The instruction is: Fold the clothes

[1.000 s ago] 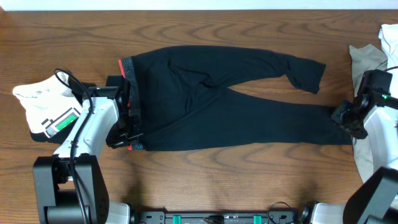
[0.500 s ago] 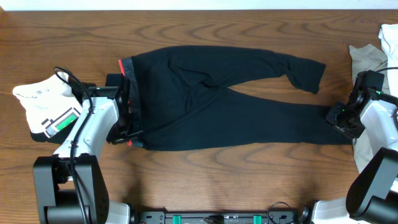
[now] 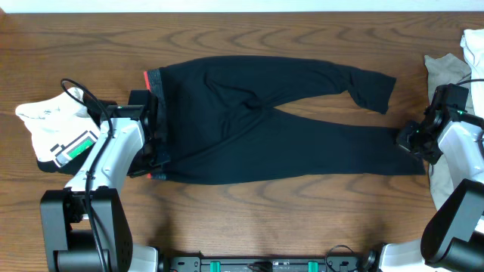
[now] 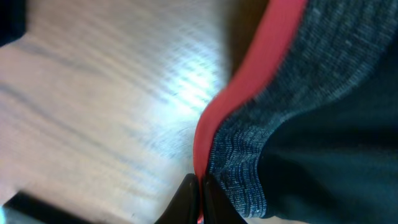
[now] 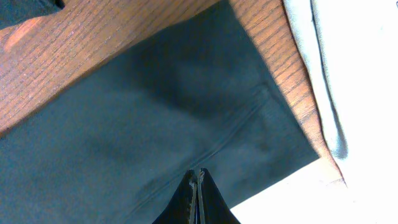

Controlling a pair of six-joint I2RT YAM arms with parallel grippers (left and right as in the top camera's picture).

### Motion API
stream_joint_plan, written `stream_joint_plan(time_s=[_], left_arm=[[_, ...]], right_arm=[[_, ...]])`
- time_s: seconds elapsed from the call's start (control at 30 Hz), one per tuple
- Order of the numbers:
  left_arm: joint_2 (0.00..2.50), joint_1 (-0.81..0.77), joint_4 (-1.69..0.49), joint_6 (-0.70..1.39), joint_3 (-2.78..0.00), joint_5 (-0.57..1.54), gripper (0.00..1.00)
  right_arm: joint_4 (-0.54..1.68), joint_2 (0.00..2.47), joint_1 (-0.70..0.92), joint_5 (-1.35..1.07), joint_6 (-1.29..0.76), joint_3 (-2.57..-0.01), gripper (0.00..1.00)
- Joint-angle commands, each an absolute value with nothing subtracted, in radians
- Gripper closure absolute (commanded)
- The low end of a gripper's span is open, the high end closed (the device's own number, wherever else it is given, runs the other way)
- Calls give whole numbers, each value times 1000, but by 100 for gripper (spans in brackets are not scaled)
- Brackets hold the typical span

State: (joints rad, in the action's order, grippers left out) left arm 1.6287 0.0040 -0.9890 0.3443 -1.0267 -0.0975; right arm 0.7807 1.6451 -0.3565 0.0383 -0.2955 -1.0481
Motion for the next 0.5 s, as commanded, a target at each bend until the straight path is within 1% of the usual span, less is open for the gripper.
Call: stream_joint_plan(time_s=[0.0, 0.33, 0.47], left_arm=[[1620, 11, -1039, 440, -1022, -178, 94], [1620, 11, -1104, 458, -1019, -178, 94], [1620, 11, -1142, 483, -1018, -253, 94]], right_arm=[[778, 1655, -360, 26, -277, -1043, 97], [773, 1655, -360, 26, -272, -1018, 98], [754, 1655, -360, 26, -272, -1016, 98]])
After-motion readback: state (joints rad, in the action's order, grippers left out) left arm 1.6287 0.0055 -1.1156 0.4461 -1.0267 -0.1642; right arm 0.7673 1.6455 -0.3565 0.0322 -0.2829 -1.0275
